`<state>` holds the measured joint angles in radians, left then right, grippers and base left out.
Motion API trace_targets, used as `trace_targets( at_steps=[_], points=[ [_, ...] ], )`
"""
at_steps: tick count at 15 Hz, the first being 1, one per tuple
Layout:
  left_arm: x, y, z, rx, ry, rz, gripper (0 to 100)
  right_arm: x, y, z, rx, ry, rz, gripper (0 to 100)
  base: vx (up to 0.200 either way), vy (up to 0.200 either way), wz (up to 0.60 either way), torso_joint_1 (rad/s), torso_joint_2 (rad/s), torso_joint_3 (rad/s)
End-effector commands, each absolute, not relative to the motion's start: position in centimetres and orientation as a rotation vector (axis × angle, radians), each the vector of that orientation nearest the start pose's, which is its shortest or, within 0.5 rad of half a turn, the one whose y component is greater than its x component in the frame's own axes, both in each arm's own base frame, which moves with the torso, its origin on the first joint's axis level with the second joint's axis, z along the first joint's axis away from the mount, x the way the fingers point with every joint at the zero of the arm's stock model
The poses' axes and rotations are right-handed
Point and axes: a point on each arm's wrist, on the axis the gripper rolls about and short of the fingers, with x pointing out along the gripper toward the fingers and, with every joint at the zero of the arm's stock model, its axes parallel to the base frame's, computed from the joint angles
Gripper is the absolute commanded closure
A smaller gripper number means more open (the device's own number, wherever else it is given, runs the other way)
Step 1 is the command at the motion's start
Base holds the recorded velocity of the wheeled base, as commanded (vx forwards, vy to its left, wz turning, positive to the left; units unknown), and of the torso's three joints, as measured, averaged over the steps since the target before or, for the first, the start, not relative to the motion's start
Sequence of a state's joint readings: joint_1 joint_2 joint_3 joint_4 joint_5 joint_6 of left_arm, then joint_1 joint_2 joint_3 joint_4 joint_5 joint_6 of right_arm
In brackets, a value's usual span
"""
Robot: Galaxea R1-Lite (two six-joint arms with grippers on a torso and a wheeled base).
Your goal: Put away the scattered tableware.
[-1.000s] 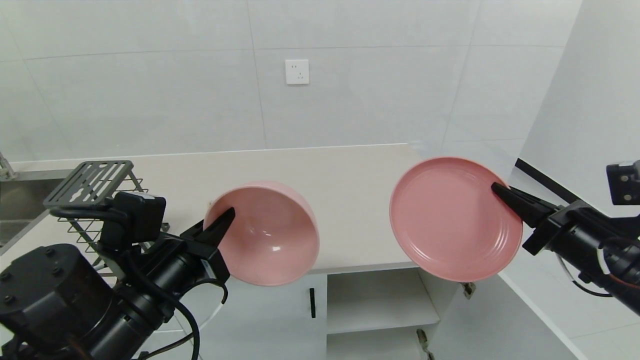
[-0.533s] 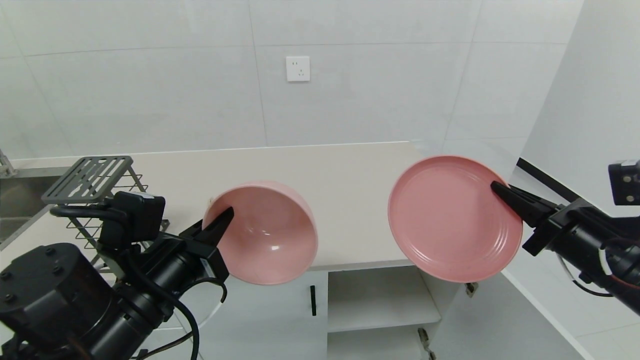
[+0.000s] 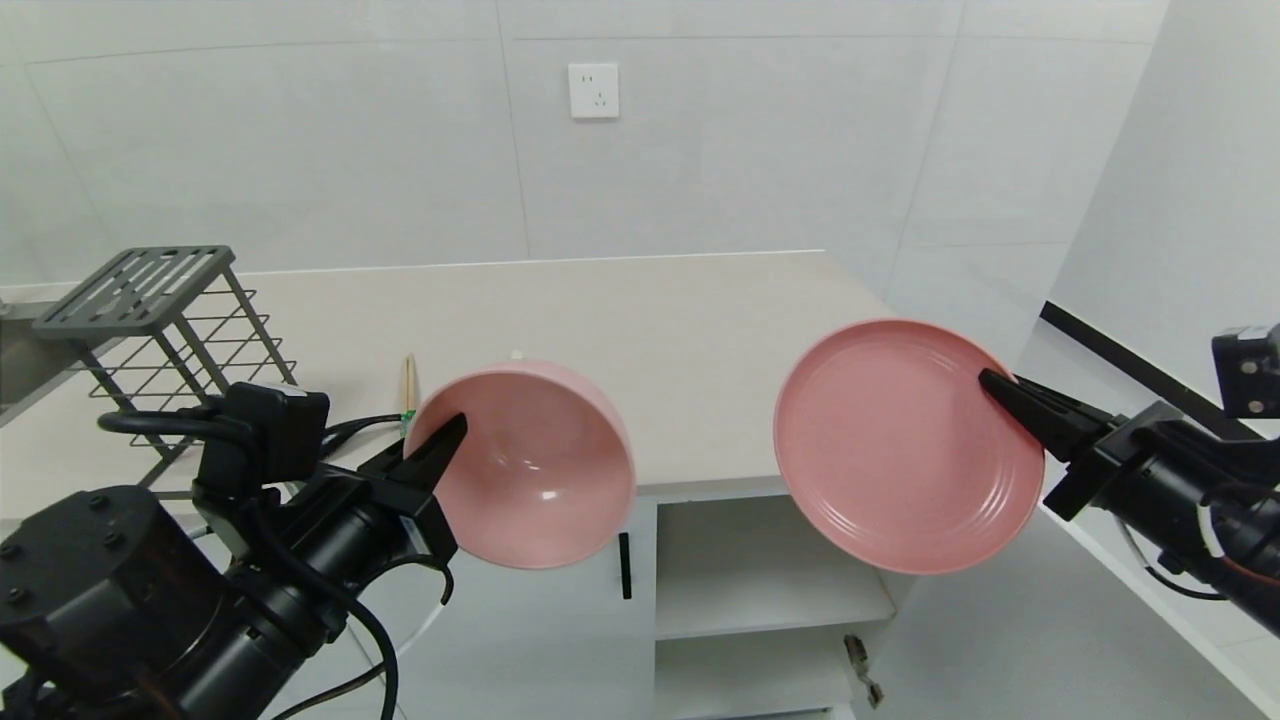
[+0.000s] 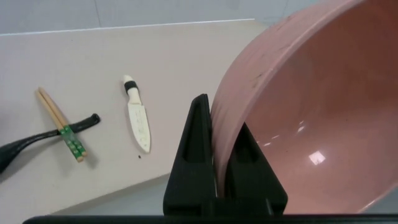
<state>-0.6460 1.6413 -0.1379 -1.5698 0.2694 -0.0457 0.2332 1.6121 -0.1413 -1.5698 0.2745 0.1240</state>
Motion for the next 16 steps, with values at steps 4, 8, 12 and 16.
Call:
trace_targets(
  at_steps=[4,8,12,16],
  points=[
    [17.09,-12.17,13.41,-0.069,-0.040,-0.378,100,19.89,5.35,14.32,0.119,-0.068,0.513,100,0.000,0.000,0.00,-0.268,0.52,0.255],
    [17.01,-12.23,13.32,-0.067,-0.035,-0.383,100,19.87,5.38,14.26,0.120,-0.064,0.514,100,0.000,0.000,0.00,-0.262,0.50,0.243],
    [16.19,-12.80,12.93,-0.058,-0.015,-0.428,100,19.93,5.36,14.20,0.120,-0.061,0.512,100,0.000,0.000,0.00,-0.253,0.48,0.223],
    [16.19,-12.79,12.87,-0.057,-0.012,-0.428,100,19.94,5.39,14.17,0.120,-0.060,0.514,100,0.000,0.000,0.00,-0.253,0.45,0.182]
  ],
)
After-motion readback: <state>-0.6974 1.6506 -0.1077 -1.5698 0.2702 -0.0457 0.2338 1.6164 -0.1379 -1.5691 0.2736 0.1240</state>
